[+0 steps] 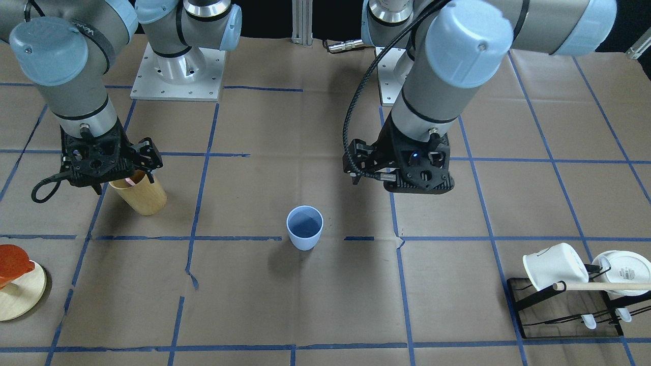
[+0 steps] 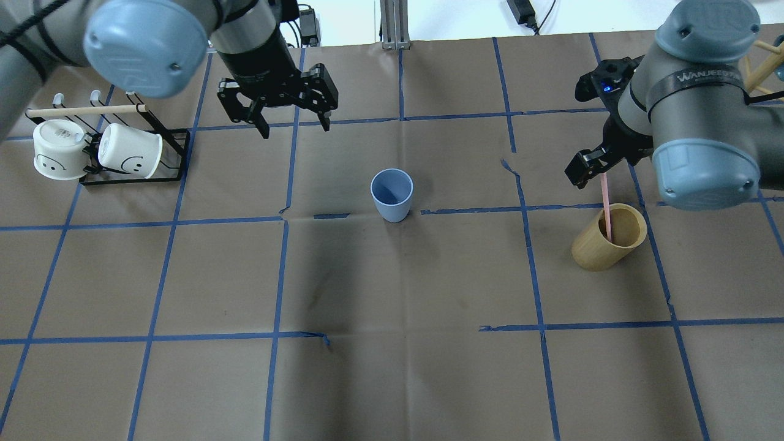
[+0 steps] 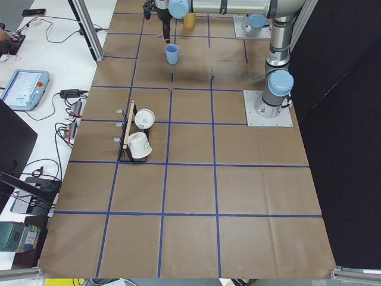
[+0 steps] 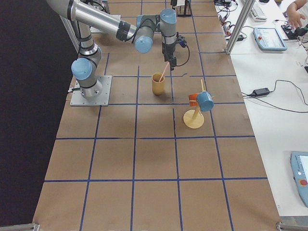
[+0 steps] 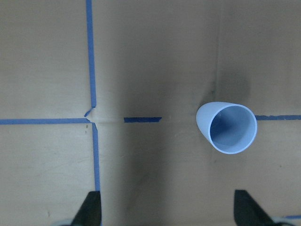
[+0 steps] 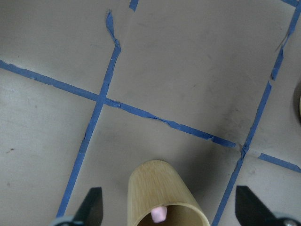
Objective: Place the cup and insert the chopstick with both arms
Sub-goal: 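Release the cup and raise the left gripper while the right gripper approaches the wooden cup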
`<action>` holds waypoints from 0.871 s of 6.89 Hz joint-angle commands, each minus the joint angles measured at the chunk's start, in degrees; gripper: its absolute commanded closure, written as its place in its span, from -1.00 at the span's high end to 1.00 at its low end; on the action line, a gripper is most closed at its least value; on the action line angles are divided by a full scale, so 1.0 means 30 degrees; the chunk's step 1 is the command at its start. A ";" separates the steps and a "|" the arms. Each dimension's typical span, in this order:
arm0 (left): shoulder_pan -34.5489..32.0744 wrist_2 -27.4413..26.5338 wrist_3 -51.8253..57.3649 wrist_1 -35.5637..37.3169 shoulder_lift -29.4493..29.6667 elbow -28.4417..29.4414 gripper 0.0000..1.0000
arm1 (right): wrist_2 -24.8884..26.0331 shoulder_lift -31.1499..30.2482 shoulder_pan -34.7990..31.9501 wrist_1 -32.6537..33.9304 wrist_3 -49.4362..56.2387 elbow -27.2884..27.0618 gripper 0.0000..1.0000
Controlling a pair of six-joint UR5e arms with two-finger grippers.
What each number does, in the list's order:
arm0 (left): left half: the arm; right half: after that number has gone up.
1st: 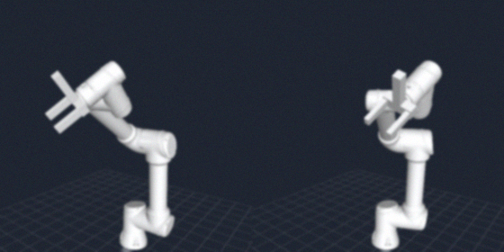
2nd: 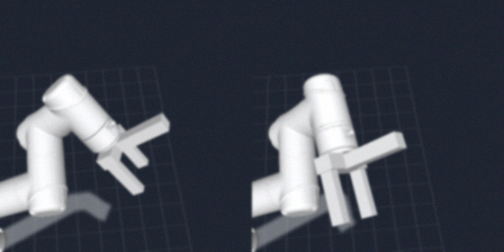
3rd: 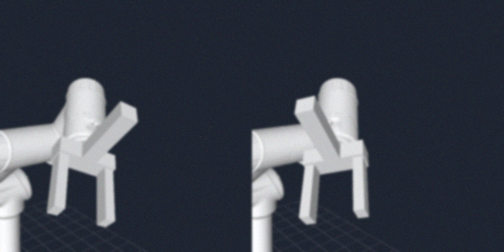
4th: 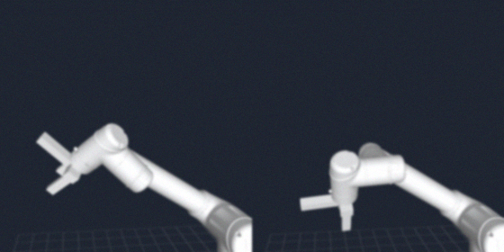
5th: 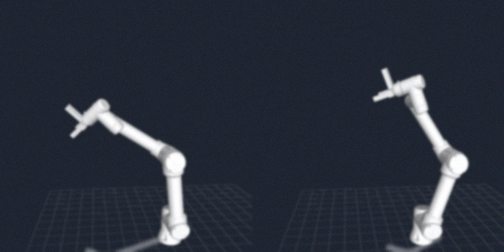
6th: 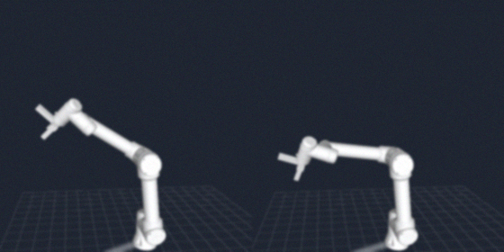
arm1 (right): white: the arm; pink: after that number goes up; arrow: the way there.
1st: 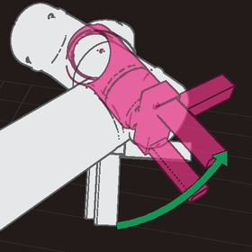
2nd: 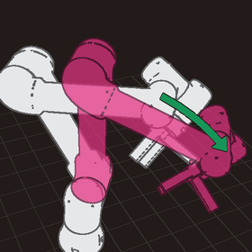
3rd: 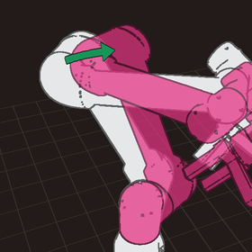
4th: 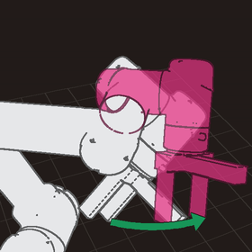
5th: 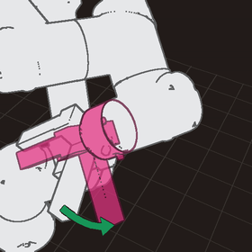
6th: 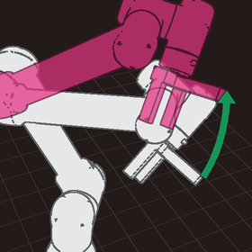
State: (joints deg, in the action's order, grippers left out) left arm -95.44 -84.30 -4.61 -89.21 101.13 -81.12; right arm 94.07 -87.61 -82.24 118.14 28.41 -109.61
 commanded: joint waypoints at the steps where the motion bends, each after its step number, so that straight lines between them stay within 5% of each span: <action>1: 0.1340 0.0004 0.2119 -0.0646 -0.1947 -0.0730 0.99 | -0.0066 -0.0065 0.0457 -0.0121 0.0108 -0.0143 0.78; 4: 0.1405 -0.0083 0.1977 -0.0117 -0.3789 -0.3072 0.99 | -0.0125 -0.0124 0.0725 -0.0005 0.0139 -0.0934 0.53; 6: 0.1347 -0.3086 0.1745 -0.0554 -0.3799 -0.3166 1.00 | -0.0154 -0.0153 0.0666 0.0025 0.0110 -0.0847 0.23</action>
State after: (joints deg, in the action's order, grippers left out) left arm -91.16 -88.81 1.30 -90.30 89.91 -90.15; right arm 93.67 -88.01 -80.20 118.12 28.81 -112.24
